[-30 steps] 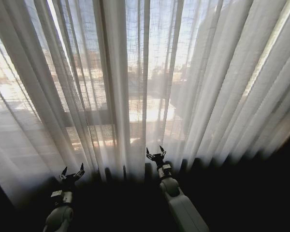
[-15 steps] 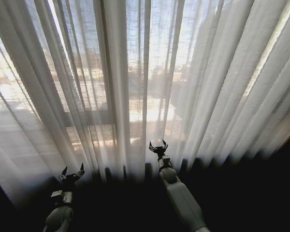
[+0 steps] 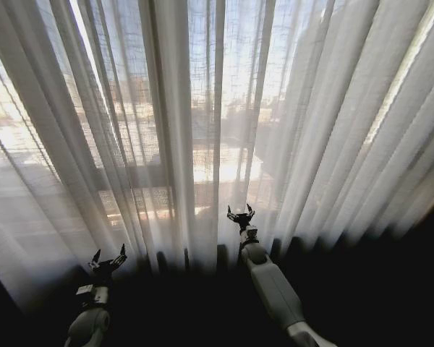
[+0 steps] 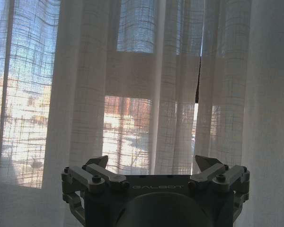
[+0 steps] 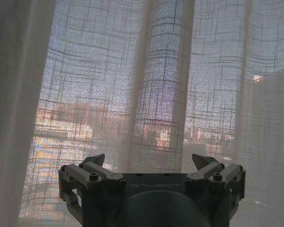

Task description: Open the curtains by pulling them apart, changing their state from closed to fully open.

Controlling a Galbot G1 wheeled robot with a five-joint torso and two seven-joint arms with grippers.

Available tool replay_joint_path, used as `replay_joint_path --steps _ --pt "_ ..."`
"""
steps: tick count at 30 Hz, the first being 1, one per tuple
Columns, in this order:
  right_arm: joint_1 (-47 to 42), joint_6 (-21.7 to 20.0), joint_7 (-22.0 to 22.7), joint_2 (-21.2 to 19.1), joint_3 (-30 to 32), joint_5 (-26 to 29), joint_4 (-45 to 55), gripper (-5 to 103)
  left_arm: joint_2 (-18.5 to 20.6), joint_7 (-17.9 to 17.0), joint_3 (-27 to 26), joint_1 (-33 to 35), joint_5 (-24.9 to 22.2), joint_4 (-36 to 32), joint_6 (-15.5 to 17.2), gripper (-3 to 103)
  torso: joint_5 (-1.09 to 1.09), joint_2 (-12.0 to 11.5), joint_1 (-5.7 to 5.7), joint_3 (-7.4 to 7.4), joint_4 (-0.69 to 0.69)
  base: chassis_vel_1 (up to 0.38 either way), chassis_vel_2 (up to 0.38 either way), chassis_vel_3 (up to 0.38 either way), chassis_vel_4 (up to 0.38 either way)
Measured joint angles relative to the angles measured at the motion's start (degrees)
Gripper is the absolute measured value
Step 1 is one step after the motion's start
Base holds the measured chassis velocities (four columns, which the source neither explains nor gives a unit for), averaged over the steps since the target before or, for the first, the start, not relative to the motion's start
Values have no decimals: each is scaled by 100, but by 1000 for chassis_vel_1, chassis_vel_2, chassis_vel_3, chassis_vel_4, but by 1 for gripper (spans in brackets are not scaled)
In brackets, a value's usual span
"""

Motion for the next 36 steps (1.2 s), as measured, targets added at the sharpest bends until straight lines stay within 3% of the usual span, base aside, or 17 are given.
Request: replay_joint_path --steps 4,8,12,14,18,20,23,27,29,33,36 --pt "24 0 0 7 5 -71 -93 102 0 0 0 0 0 0 0 100 0 0 0 0 -1 0 0 0 0" --pt "23 0 -18 16 5 -52 -133 93 0 0 0 0 0 0 0 100 0 1 -1 -1 0 0 0 0 0" --pt "20 8 -82 11 -4 7 -182 73 0 0 0 0 0 0 0 100 0 0 -2 0 0 0 0 0 0" --pt "20 11 -102 10 -7 16 -185 73 0 0 0 0 0 0 0 100 0 0 -1 0 0 0 0 0 0" --pt "26 22 -152 22 -9 53 -191 51 0 0 0 0 0 0 0 100 0 1 -2 -1 0 0 0 0 0" --pt "26 26 -167 25 -9 62 -191 51 0 0 0 0 0 0 0 100 0 1 -2 -1 0 0 0 0 0" --pt "24 82 -285 36 -8 115 -188 34 0 0 0 0 0 0 0 100 0 1 -2 -1 0 0 0 0 0" --pt "2 105 -398 39 -1 106 -158 24 0 0 0 0 0 0 0 100 0 1 -2 -1 0 0 0 0 0" --pt "-23 236 -552 34 36 58 -172 13 0 0 0 0 0 0 0 100 0 1 -2 -1 0 0 0 0 0" --pt "-31 367 -695 18 91 88 -206 2 0 0 0 0 0 0 0 100 0 1 -2 -1 0 0 0 0 0" --pt "-32 372 -773 -2 102 153 -206 1 0 0 0 0 0 0 0 100 0 1 -2 -1 0 0 0 0 0"
